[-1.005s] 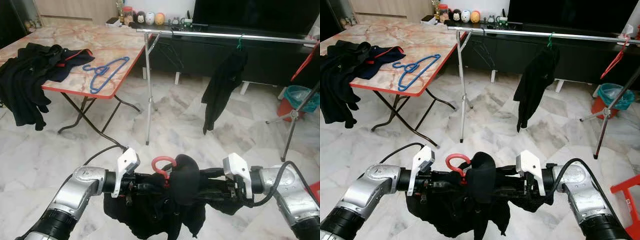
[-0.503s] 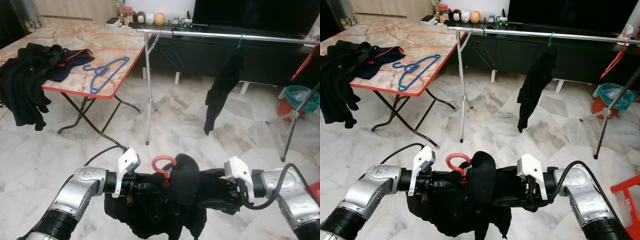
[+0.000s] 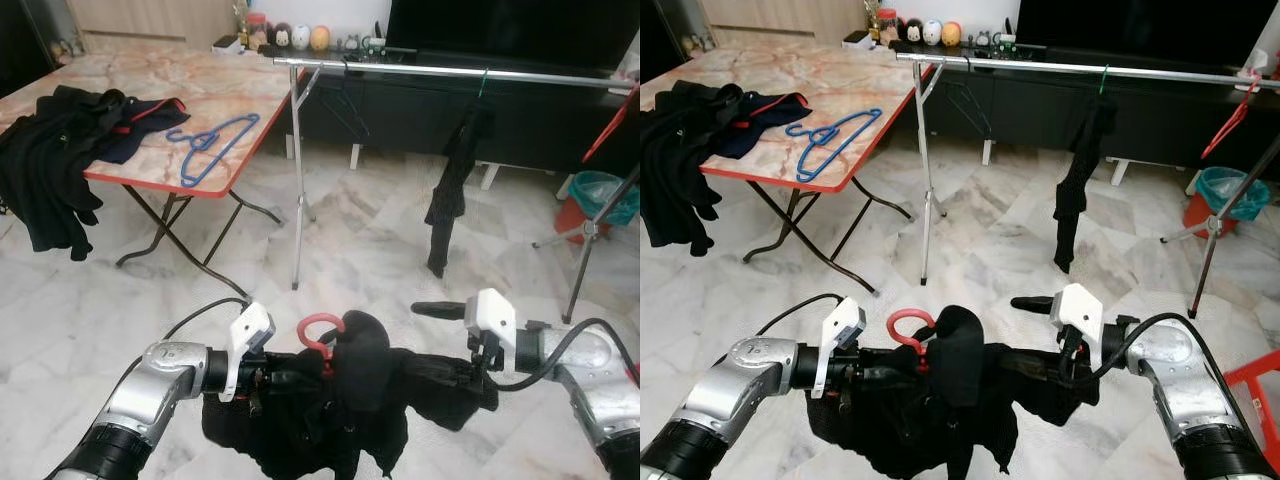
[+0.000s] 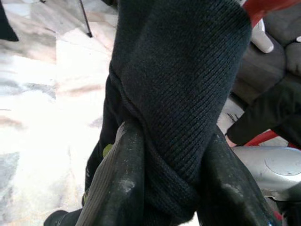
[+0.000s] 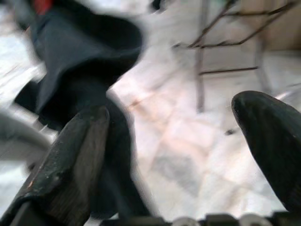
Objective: Hang hanger
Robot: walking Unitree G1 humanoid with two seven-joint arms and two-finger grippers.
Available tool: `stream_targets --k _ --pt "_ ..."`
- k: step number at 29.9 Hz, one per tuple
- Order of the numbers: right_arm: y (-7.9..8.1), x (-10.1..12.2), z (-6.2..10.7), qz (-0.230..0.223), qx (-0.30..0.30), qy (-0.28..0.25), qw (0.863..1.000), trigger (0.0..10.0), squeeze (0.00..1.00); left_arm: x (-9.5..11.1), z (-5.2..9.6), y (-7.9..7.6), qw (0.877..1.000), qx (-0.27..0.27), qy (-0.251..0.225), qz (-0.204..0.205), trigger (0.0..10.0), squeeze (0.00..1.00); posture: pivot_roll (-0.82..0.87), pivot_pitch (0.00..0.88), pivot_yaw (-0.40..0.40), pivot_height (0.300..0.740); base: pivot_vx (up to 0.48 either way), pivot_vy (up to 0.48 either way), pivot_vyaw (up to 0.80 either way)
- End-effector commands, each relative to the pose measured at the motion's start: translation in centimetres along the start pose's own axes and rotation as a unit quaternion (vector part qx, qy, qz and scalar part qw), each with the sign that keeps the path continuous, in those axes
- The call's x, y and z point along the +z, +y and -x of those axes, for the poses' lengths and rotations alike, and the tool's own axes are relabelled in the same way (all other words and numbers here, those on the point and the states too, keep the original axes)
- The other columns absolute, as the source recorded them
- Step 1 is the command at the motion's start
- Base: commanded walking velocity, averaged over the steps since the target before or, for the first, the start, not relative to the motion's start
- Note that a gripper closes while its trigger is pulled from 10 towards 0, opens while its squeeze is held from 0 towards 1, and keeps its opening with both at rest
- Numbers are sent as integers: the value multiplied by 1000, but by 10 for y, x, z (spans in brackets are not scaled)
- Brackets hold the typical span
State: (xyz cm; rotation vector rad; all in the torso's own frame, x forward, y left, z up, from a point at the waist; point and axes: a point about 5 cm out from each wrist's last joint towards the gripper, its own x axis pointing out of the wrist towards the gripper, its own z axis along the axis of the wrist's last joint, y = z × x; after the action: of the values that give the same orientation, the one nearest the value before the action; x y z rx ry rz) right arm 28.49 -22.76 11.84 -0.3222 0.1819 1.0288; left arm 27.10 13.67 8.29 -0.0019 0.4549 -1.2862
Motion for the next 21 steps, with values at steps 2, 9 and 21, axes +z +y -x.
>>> stream_targets --k 2,9,21 --pt "-12 10 3 4 -58 -38 998 10000 0 1 1 6 999 29 -3 -13 0 0 -19 0 -42 740 0 0 0" --pt "-29 -3 2 -12 -259 -59 964 10000 0 -6 1 33 981 194 -12 -26 8157 0 -21 9 -34 740 0 0 0" --pt "-19 -41 -2 -126 -454 -85 878 10000 0 4 -3 53 924 359 -129 7 10000 0 -30 18 -27 740 0 0 0"
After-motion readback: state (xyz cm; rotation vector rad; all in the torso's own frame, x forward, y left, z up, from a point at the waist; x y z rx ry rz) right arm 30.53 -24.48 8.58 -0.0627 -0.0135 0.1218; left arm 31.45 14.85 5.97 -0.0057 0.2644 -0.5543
